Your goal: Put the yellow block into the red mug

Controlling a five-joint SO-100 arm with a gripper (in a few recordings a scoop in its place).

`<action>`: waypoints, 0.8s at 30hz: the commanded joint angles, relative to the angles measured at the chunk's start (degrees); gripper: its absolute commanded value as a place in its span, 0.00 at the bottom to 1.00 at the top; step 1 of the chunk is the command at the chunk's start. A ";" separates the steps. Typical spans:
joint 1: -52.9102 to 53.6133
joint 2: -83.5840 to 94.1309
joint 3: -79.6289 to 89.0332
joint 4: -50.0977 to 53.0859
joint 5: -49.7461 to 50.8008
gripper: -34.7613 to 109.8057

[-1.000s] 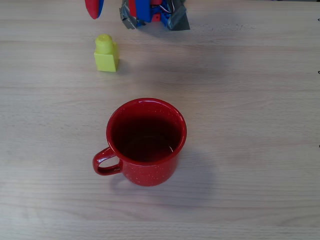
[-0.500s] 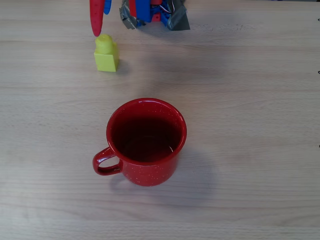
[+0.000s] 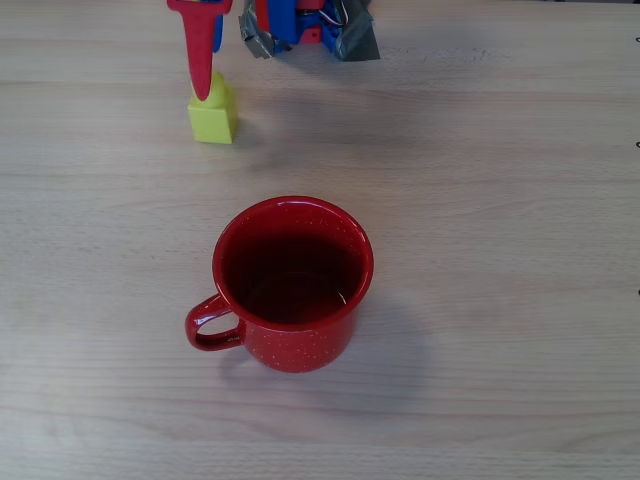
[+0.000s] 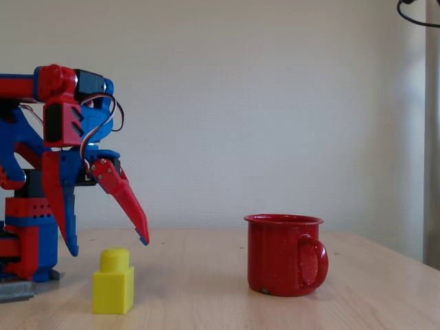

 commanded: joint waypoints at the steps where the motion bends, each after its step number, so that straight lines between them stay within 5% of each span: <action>1: 1.41 0.53 0.79 -1.93 -1.05 0.49; 19: 1.23 -2.64 11.07 -16.08 -0.53 0.46; 24: 0.62 -2.64 12.22 -18.46 0.09 0.25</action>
